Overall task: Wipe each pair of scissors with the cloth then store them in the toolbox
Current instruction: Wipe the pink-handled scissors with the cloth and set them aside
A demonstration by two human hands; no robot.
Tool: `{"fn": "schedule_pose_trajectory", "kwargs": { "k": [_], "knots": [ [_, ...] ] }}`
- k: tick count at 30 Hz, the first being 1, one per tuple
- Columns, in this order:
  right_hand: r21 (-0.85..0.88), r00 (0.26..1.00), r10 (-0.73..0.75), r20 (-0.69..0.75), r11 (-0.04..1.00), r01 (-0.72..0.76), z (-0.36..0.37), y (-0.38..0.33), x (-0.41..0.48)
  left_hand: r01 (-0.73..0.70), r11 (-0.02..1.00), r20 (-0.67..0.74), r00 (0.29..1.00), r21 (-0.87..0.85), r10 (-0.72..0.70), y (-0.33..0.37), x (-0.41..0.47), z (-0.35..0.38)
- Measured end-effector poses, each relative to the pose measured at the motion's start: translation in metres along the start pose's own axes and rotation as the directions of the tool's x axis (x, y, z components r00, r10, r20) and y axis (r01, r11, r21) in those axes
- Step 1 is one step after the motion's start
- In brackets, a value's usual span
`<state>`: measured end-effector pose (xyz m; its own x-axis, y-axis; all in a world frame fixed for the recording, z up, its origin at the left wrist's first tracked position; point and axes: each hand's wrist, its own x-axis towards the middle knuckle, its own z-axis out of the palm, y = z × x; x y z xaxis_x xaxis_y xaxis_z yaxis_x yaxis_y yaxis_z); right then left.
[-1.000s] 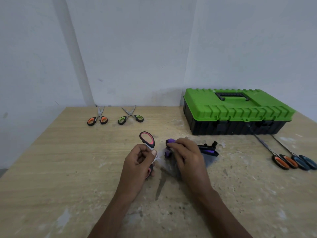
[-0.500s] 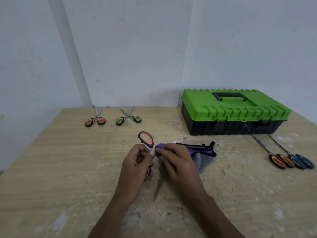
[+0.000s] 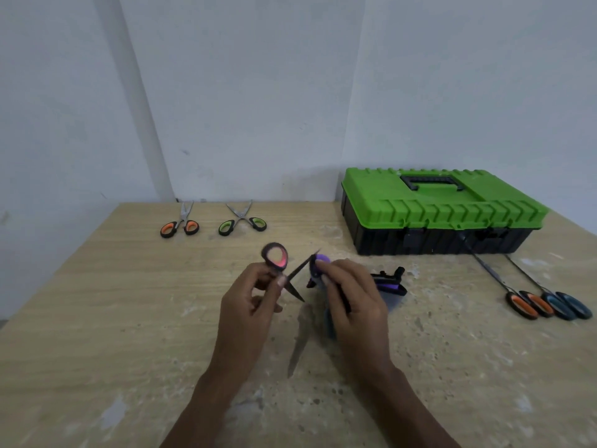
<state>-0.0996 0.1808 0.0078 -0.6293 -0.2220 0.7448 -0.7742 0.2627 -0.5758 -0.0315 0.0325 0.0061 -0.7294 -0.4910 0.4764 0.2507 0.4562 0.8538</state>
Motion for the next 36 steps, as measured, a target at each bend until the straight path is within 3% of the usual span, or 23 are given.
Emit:
{"fn": "schedule_pose_trajectory", "kwargs": {
  "k": [2, 4, 7, 12, 15, 21, 27, 36],
  "knots": [
    [-0.027, 0.995, -0.049, 0.086, 0.998, 0.051, 0.007, 0.003, -0.002, -0.18, 0.973, 0.082, 0.982, 0.142, 0.17, -0.005, -0.002, 0.002],
    [-0.02, 0.985, 0.02, 0.169, 1.0, -0.017, 0.009, 0.012, 0.0, -0.355, 0.89, 0.18, 0.932, 0.285, 0.314, -0.011, -0.004, 0.003],
    [-0.023, 0.975, 0.159, 0.158, 0.987, -0.157, 0.003, 0.028, 0.007, -0.466, 0.801, 0.253, 0.883, 0.377, 0.395, -0.015, -0.003, 0.003],
    [-0.067, 0.918, 0.381, 0.11, 0.924, -0.376, -0.007, 0.038, 0.009, -0.484, 0.811, 0.321, 0.865, 0.329, 0.386, -0.017, -0.001, 0.001],
    [0.073, 0.84, 0.513, 0.176, 0.844, -0.531, -0.005, 0.036, 0.008, -0.46, 0.836, 0.324, 0.873, 0.299, 0.364, -0.015, 0.0, -0.001],
    [0.289, 0.74, 0.596, 0.312, 0.682, -0.671, -0.006, 0.038, 0.011, -0.502, 0.809, 0.343, 0.851, 0.305, 0.398, -0.014, -0.003, 0.002],
    [0.483, 0.636, 0.676, 0.371, 0.445, -0.754, -0.008, 0.04, 0.017, -0.494, 0.823, 0.337, 0.853, 0.279, 0.398, -0.013, -0.003, 0.004],
    [0.56, 0.594, 0.684, 0.423, 0.317, -0.765, -0.01, 0.037, 0.018, -0.479, 0.834, 0.344, 0.859, 0.274, 0.38, -0.014, -0.004, 0.004]
  ]
}}
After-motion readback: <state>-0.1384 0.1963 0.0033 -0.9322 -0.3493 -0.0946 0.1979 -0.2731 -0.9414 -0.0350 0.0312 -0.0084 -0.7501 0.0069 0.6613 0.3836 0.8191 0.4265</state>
